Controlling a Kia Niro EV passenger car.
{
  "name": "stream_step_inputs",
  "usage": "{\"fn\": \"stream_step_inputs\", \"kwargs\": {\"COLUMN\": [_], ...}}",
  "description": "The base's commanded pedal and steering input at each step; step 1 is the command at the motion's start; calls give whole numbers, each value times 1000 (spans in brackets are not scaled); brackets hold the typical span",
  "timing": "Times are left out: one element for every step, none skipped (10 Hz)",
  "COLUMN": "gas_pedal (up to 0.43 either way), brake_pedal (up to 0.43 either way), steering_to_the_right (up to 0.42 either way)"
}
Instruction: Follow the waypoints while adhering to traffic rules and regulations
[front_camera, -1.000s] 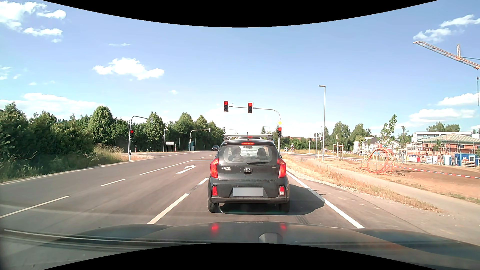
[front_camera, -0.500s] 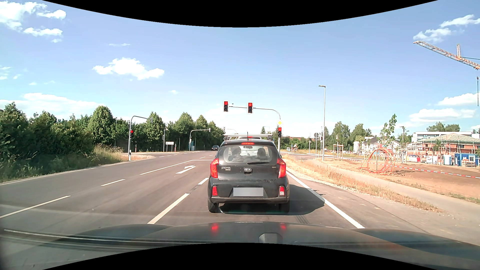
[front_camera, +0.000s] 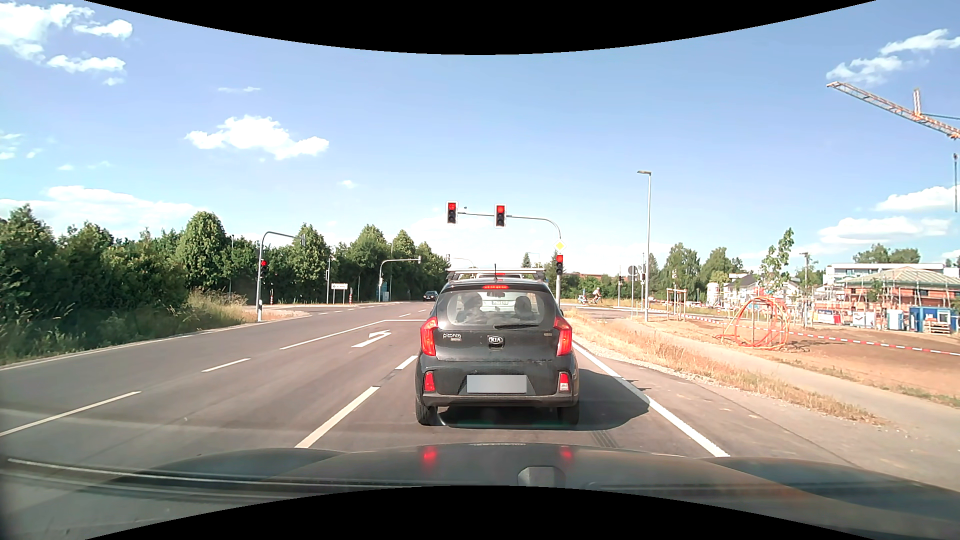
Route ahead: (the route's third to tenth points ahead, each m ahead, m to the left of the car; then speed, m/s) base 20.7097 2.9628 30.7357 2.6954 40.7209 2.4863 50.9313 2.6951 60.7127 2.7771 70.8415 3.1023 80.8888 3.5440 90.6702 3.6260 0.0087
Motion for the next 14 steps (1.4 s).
{"fn": "stream_step_inputs", "kwargs": {"gas_pedal": [0,0,0,0,0,0,0,0,0,0,0,0,0,0], "brake_pedal": [439,445,445,445,439,445,445,445,445,445,445,445,445,445], "steering_to_the_right": [0,0,0,0,0,0,0,0,0,0,0,0,0,0]}}
